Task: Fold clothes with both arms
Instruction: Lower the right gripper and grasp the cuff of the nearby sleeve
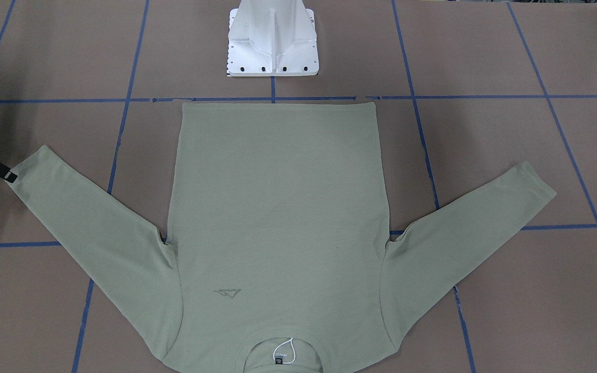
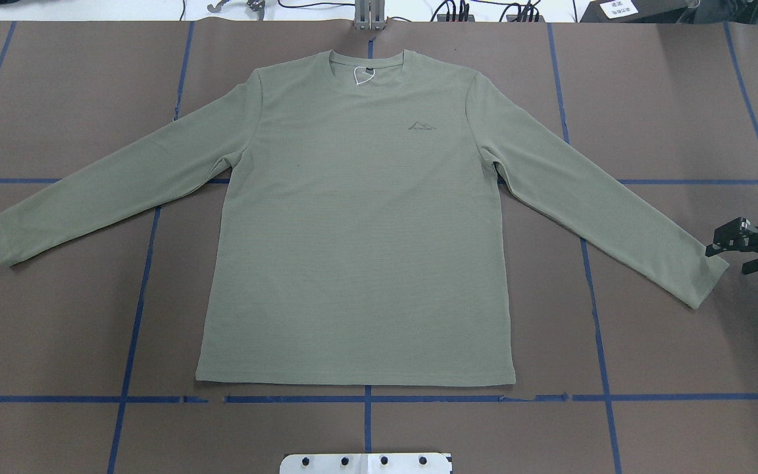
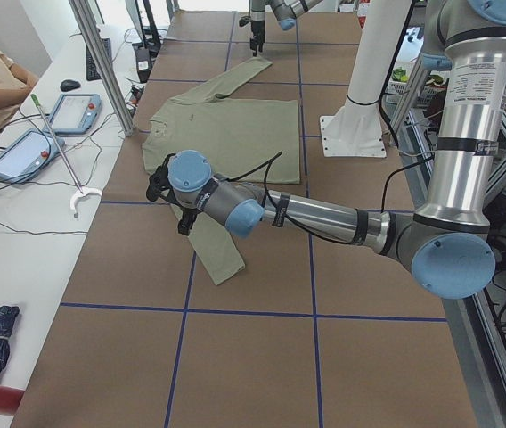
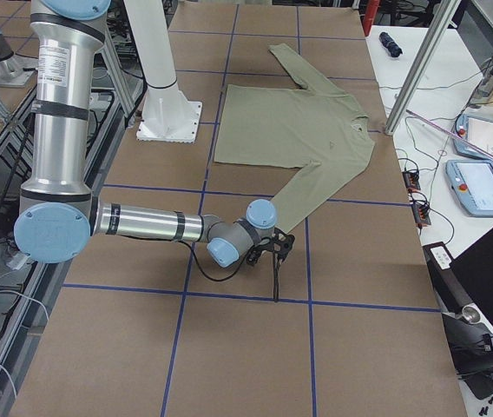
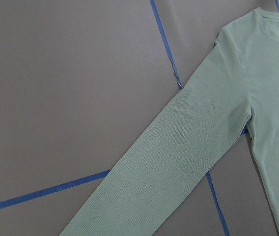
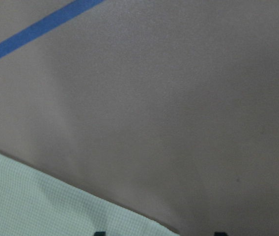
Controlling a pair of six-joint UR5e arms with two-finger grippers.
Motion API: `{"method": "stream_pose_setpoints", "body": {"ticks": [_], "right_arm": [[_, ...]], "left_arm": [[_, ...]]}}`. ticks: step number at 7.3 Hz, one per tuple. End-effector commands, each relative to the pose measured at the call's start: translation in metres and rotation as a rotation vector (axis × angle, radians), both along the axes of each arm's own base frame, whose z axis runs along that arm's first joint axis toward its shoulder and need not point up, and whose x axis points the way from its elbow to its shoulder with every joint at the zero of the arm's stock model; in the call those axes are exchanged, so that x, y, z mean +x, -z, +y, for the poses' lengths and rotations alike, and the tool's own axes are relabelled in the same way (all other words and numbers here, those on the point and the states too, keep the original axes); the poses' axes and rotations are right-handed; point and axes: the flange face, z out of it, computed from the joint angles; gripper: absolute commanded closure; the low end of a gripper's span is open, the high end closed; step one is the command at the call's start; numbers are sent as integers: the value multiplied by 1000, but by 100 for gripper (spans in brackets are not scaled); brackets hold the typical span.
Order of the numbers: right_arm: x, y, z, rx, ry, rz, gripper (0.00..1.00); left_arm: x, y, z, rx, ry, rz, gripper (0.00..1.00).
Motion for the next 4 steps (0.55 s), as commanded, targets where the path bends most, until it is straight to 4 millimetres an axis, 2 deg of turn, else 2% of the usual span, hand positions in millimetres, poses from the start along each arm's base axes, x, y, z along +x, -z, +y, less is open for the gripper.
{"method": "stream_pose_setpoints", "body": {"ticks": [1, 2, 3, 4], "right_arm": [[-4, 1, -5, 1, 2, -3, 26], [-4, 2, -5, 3, 5, -6, 35], [-5, 3, -5, 3, 6, -9, 61], [-4, 1, -4, 1, 8, -9, 79]], "left_arm": [[0, 0, 0, 0, 1, 0, 0], [0, -1, 0, -1, 1, 0, 0], [0, -1, 0, -1, 1, 0, 0], [0, 0, -1, -3, 2, 0, 0]]}}
